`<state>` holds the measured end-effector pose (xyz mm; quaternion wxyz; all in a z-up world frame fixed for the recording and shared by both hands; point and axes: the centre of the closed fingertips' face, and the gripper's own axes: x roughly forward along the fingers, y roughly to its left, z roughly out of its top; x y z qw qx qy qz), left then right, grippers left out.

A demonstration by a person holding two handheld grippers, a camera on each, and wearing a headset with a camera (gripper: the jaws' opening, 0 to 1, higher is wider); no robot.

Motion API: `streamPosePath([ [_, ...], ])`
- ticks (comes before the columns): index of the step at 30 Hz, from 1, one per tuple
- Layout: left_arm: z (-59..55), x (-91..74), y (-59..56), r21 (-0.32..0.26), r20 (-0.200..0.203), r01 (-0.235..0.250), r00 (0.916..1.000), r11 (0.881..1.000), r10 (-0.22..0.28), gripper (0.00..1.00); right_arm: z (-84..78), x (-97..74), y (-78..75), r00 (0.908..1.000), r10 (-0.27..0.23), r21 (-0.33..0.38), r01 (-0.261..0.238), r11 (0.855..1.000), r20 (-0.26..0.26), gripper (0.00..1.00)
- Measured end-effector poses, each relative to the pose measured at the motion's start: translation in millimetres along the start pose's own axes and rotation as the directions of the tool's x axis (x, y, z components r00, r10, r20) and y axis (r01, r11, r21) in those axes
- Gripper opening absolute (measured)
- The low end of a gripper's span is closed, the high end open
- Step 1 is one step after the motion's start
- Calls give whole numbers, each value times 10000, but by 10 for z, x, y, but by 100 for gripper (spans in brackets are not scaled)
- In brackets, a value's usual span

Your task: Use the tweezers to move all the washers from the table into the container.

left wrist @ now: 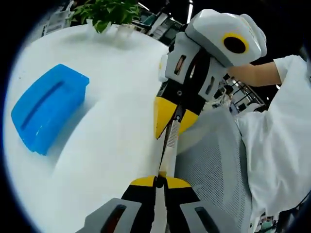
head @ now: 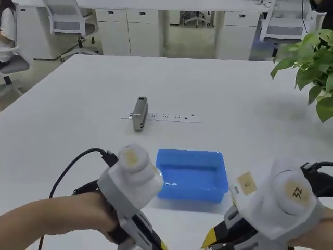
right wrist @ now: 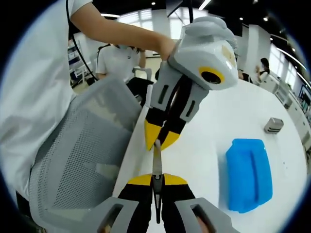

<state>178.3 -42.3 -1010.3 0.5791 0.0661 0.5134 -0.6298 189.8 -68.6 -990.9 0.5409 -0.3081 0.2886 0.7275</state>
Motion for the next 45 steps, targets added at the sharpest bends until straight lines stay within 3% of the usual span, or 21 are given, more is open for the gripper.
streamPosePath([
  [7, 8, 7, 53, 72, 20, -332, 9994, 9994, 332, 1, -133, 71, -76, 9992, -127, 364, 141, 9992, -385, 2],
  [12, 3, 6, 132, 745, -50, -1473, 9890, 9863, 1481, 0, -232, 141, -116, 9976, -304, 968, 363, 9946, -619, 5],
  [14, 29, -27, 213, 1195, 99, -2311, 9728, 9656, 2316, 0, -283, 175, -130, 9965, -374, 1333, 471, 9900, -745, 6],
  [17, 57, -54, 275, 2049, 229, -3370, 9403, 9189, 3397, 0, -355, 228, -143, 9946, -521, 1595, 659, 9850, -896, 7],
  [19, 28, -44, 265, 2218, 54, -3585, 9304, 9068, 3665, 0, -376, 258, -168, 9944, -698, 1994, 844, 9763, -789, 8],
  [20, 32, -47, 295, 2415, 64, -3998, 9118, 8842, 4105, 0, -381, 267, -174, 9950, -683, 2024, 819, 9759, -730, 8],
  [22, 43, -43, 333, 2894, 143, -4394, 8903, 8504, 4552, 0, -402, 281, -210, 9934, -915, 2216, 1048, 9695, -695, 9],
  [25, 13, -5, 357, 2914, 26, -4617, 8762, 8378, 4820, 0, -451, 303, -258, 9892, -1263, 2555, 1413, 9564, -740, 12],
  [28, -32, 19, 463, 3001, -244, -4920, 8525, 8173, 5221, 0, -501, 324, -304, 9837, -1609, 2917, 1776, 9399, -803, 16],
  [29, -36, 33, 482, 2959, -287, -4929, 8516, 8182, 5234, 0, -531, 330, -321, 9802, -1757, 3059, 1955, 9318, -913, 16],
  [30, -61, 24, 552, 2900, -384, -5064, 8417, 8121, 5386, 0, -596, 332, -367, 9682, -2181, 3218, 2466, 9141, -1226, 17],
  [31, -56, 32, 562, 2907, -323, -5054, 8434, 8124, 5363, 0, -609, 335, -387, 9620, -2435, 3250, 2711, 9060, -1236, 17],
  [33, -44, 44, 594, 2812, -296, -5103, 8419, 8127, 5389, 0, -550, 341, -389, 9530, -2949, 4045, 2974, 8648, -702, 19],
  [35, -54, 65, 622, 2864, -445, -5077, 8401, 8125, 5406, 0, -555, 294, -386, 9366, -3445, 4533, 3346, 8262, -635, 24],
  [37, -83, 70, 675, 2977, -683, -5154, 8281, 8036, 5564, 0, -557, 229, -385, 9191, -3895, 4794, 3682, 7966, -587, 28],
  [38, -91, 74, 698, 3013, -771, -5144, 8261, 8029, 5582, 0, -540, 161, -380, 9040, -4252, 5150, 3852, 7658, -439, 29],
  [40, -115, 83, 723, 3091, -1041, -5076, 8225, 8043, 5591, 0, -491, 68, -321, 8925, -4510, 5784, 3734, 7253, -107, 31],
  [42, -128, 81, 746, 3285, -1189, -5096, 8129, 7952, 5701, 0, -492, -25, -298, 8699, -4932, 5981, 3999, 6945, -88, 32],
  [43, -134, 88, 756, 3493, -1249, -5036, 8107, 7901, 5720, 0, -492, -89, -269, 8536, -5208, 6190, 4135, 6677, -85, 34],
  [44, -148, 100, 762, 3498, -1397, -4942, 8125, 7959, 5659, 0, -490, -128, -247, 8434, -5373, 6367, 4178, 6481, -66, 36],
  [45, -155, 104, 779, 3409, -1534, -5010, 8052, 7955, 5728, 0, -486, -188, -221, 8246, -5657, 6667, 4234, 6134, -32, 40],
])
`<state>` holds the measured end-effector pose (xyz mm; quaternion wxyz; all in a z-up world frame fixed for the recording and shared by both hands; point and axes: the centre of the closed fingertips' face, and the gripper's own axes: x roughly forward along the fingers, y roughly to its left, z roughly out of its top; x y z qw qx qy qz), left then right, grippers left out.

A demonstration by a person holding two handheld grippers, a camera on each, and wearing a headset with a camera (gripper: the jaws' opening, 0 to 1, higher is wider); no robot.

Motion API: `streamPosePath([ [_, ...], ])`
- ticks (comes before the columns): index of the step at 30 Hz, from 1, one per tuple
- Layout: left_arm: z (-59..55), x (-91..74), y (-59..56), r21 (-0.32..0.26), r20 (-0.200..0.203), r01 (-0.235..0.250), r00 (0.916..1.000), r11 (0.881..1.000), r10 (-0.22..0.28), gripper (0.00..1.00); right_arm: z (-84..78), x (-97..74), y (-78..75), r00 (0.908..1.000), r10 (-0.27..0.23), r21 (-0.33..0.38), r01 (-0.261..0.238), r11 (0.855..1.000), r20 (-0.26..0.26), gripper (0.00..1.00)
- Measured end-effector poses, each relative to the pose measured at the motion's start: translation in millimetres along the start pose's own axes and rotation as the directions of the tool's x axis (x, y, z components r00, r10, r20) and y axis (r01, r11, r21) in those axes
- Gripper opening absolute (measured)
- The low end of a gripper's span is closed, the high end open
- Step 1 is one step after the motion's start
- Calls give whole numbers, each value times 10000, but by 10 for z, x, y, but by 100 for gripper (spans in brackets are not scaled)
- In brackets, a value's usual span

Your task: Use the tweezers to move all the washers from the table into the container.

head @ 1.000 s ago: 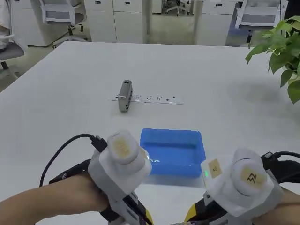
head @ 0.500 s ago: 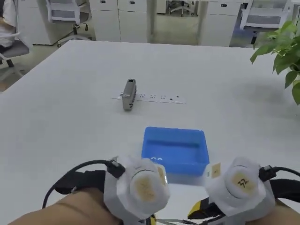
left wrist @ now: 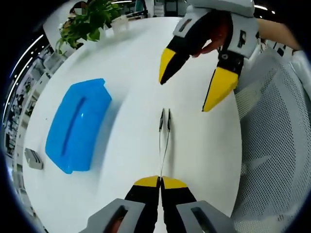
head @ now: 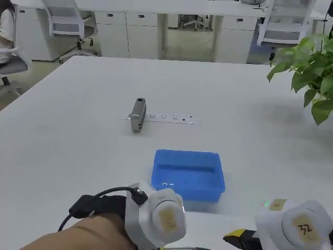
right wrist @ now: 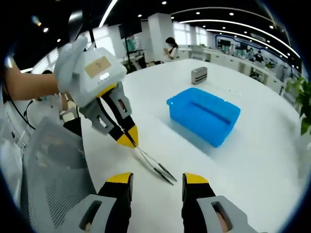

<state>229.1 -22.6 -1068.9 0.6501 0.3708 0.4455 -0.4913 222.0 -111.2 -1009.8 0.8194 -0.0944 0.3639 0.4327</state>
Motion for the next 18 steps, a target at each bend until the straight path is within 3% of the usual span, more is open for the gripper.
streamPosePath([
  [4, -10, 24, 7, 231, -257, -123, 9996, 9997, 129, 0, 44, -194, -38, 9928, -862, 875, 789, 9930, 830, 50],
  [9, -73, 65, 27, 206, -727, -384, 9966, 9990, 398, 0, 22, -337, -21, 9805, -1609, 1301, 1460, 9807, 1127, 61],
  [11, -112, 79, 22, 148, -902, -394, 9951, 9991, 406, 0, 10, -399, -42, 9697, -2126, 1364, 1959, 9711, 1205, 68],
  [15, -126, 41, 46, -442, -792, -689, 9947, 9966, 653, 8, 46, -492, -21, 9565, -2435, 1596, 2183, 9627, 1606, 79],
  [18, -132, -58, 46, -1369, -267, -966, 9952, 9859, 938, 15, 87, -538, -18, 9465, -2621, 1899, 2268, 9552, 1879, 90],
])
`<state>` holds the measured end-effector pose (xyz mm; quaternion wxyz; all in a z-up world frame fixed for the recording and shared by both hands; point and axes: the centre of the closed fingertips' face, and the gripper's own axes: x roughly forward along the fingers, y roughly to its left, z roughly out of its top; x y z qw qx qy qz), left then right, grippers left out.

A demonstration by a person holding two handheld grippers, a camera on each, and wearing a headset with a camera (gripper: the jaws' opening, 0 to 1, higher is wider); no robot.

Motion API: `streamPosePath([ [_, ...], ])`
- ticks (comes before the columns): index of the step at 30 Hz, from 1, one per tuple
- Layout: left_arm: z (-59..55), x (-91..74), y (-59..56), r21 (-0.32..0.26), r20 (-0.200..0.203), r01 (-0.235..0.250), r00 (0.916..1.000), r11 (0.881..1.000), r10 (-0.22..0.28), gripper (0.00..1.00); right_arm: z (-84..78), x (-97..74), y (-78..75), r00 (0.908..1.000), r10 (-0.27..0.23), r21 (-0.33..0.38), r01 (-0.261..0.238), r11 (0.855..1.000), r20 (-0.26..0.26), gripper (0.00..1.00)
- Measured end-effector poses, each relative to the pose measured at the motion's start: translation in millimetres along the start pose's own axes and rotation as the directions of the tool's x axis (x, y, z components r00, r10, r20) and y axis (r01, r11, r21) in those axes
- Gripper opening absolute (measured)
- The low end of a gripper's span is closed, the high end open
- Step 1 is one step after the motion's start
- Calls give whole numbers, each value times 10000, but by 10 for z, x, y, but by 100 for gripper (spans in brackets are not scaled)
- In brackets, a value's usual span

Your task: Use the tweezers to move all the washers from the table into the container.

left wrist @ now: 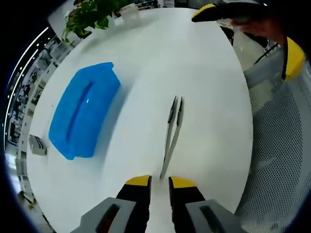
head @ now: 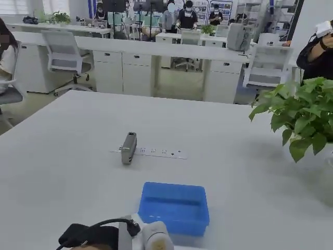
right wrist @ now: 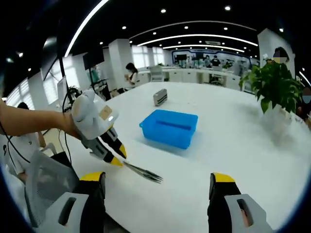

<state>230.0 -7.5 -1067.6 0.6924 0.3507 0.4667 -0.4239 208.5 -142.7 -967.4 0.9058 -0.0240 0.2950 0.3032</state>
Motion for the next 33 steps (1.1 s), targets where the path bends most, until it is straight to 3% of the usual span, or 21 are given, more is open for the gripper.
streamPosePath([
  [3, 4, -123, 3, -933, 555, -208, 9981, 9954, 261, 27, 43, -16, -24, 9996, -180, 49, 179, 9998, 225, 98],
  [4, 3, -197, 0, -1449, 861, -282, 9954, 9890, 410, 31, 70, -25, -42, 9990, -262, 16, 262, 9997, 366, 99],
  [7, -29, -381, 14, -2194, 1552, -649, 9828, 9735, 1004, 36, 98, -45, -50, 9979, -321, -6, 322, 9995, 554, 99],
  [8, -51, -438, 8, -2456, 1733, -706, 9781, 9668, 1155, 38, 98, -50, -47, 9978, -330, -26, 332, 9994, 573, 99],
  [9, -87, -519, 14, -2992, 1911, -847, 9706, 9504, 1466, 42, 99, -63, -50, 9969, -439, -87, 445, 9990, 648, 99],
  [11, -147, -628, 12, -3527, 2099, -982, 9608, 9306, 1809, 54, 99, -81, -51, 9962, -517, -230, 534, 9983, 694, 99],
  [13, -226, -824, 37, -4398, 2462, -1345, 9328, 8880, 2632, 66, 107, -109, -61, 9949, -624, -378, 655, 9971, 789, 99],
  [14, -257, -886, 28, -4588, 2583, -1378, 9245, 8778, 2802, 70, 111, -118, -63, 9946, -622, -387, 655, 9971, 826, 99],
  [15, -305, -974, 33, -4938, 2661, -1543, 9101, 8558, 3176, 74, 115, -129, -77, 9939, -667, -340, 699, 9970, 875, 99],
  [17, -409, -1083, 45, -5289, 2540, -1930, 8932, 8265, 3711, 84, 124, -150, -89, 9930, -701, -267, 729, 9970, 949, 99],
  [19, -520, -1208, 74, -5684, 2504, -2331, 8645, 7890, 4358, 91, 139, -178, -104, 9909, -786, -143, 806, 9966, 1093, 99],
  [22, -614, -1341, 143, -6347, 2756, -2523, 8091, 7304, 5190, 99, 146, -197, -93, 9894, -810, -104, 828, 9965, 1207, 99],
  [24, -688, -1393, 160, -6607, 2804, -2589, 7856, 7046, 5516, 99, 145, -200, -85, 9885, -858, -145, 883, 9960, 1244, 99],
  [25, -718, -1435, 176, -6752, 2814, -2694, 7665, 6867, 5773, 99, 146, -199, -83, 9882, -864, -170, 893, 9959, 1264, 99],
  [27, -750, -1477, 165, -6821, 2831, -2738, 7561, 6781, 5901, 99, 151, -193, -73, 9876, -894, -232, 931, 9954, 1291, 99],
  [29, -776, -1493, 165, -6868, 2831, -2747, 7516, 6729, 5958, 99, 165, -186, -65, 9869, -895, -250, 936, 9953, 1340, 99],
  [33, -824, -1468, 177, -6862, 2668, -2812, 7607, 6709, 5917, 99, 178, -159, -35, 9870, -867, -229, 906, 9956, 1351, 99],
])
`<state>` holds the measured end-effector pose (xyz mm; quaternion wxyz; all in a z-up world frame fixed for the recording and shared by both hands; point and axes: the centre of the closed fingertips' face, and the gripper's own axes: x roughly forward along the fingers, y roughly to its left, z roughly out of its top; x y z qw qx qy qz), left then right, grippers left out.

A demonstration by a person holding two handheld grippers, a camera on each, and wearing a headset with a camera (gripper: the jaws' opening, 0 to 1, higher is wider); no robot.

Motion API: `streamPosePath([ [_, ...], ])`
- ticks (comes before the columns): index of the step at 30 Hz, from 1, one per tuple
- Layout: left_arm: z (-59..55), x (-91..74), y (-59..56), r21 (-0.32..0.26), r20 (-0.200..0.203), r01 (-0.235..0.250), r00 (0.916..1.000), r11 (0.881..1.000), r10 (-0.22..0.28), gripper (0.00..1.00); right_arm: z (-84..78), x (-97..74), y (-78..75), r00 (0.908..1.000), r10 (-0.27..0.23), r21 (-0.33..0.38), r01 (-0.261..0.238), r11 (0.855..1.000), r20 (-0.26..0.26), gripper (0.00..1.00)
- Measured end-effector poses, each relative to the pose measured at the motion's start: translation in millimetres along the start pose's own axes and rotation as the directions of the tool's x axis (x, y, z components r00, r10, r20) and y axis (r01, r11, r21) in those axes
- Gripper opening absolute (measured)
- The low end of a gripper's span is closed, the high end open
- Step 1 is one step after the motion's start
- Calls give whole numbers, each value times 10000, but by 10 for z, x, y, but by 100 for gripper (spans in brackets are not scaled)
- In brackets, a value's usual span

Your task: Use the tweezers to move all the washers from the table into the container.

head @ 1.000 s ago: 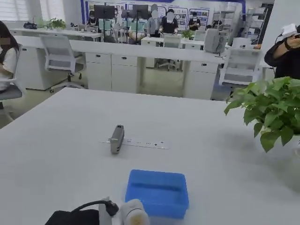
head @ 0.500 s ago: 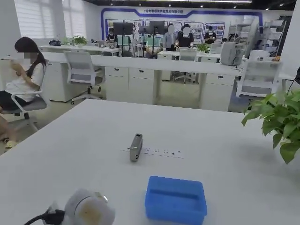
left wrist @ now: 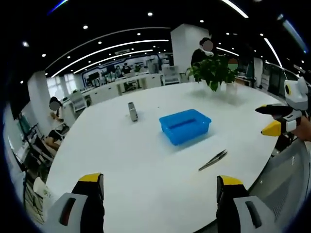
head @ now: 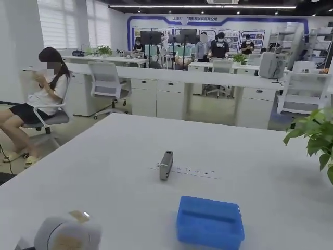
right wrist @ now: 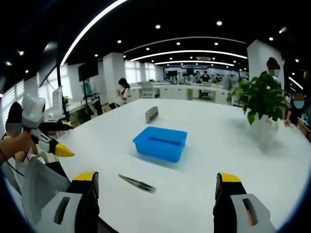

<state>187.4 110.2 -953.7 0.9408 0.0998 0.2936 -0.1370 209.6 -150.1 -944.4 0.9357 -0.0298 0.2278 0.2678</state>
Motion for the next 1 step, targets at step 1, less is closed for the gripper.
streamPosePath([
  [1, -2, -2, 3, -9, 0, -10, 10000, 10000, 10, 99, -2, 5, 8, 10000, 8, 1, -8, 10000, -15, 99],
])
